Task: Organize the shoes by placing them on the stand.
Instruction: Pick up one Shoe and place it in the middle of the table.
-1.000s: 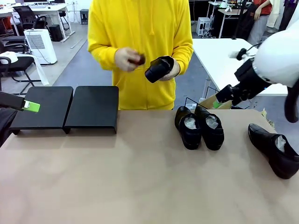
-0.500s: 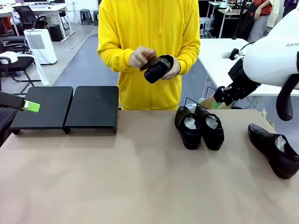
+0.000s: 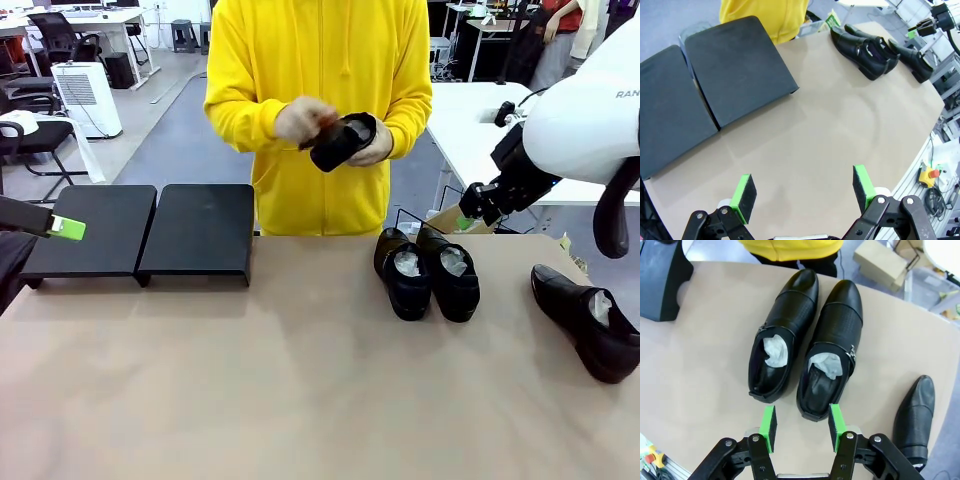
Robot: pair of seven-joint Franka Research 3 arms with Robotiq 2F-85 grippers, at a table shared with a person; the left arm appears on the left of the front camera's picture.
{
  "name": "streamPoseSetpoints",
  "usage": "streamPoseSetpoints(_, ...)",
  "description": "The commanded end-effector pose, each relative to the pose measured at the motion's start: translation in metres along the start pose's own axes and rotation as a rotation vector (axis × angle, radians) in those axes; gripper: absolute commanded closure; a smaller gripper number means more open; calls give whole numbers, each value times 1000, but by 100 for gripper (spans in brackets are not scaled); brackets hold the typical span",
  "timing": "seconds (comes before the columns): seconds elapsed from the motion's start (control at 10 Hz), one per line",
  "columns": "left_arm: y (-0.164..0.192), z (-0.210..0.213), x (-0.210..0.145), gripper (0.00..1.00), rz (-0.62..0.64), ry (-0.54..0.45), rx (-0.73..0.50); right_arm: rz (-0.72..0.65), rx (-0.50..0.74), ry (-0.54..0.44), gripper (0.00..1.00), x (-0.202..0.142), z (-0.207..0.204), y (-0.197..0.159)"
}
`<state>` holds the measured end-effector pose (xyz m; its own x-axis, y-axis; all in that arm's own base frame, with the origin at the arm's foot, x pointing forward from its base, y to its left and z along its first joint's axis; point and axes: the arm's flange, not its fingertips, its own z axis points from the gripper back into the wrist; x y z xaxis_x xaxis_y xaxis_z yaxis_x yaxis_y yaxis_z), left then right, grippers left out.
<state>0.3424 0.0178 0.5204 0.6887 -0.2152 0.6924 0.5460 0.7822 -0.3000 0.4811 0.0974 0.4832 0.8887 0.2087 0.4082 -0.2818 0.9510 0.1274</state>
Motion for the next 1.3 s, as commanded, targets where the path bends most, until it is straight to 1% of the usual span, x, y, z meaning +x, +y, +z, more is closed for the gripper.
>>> streamPoseSetpoints(0.0, 1, 1, 0, 0, -11, -11, -16, 0, 0, -1, 43, 0, 0, 0)
streamPoseSetpoints(0.1, 1, 1, 0, 0, -11, -11, -16, -4, -25, 16, 43, 3, 1, 14)
streamPoseSetpoints(0.2, 1, 1, 0, 0, -11, -11, -16, -22, -38, 32, 43, 13, 0, 36)
streamPoseSetpoints(0.3, 1, 1, 0, 0, -11, -11, -16, -50, -62, 67, 43, 21, -8, 52)
streamPoseSetpoints(0.4, 1, 1, 0, 0, -11, -11, -16, -87, -61, 165, 43, 30, -21, 61)
streamPoseSetpoints(0.5, 1, 1, 0, 0, -11, -11, -16, -136, -87, 198, 43, 37, -30, 65)
streamPoseSetpoints(0.7, 1, 1, 0, 0, -11, -11, -16, -162, -112, 263, 43, 48, -51, 67)
streamPoseSetpoints(0.9, 1, 1, 0, 0, -11, -11, -16, -175, -105, 294, 43, 56, -71, 64)
streamPoseSetpoints(1.2, 1, 1, 0, 0, -11, -11, -16, -196, -106, 343, 43, 58, -93, 61)
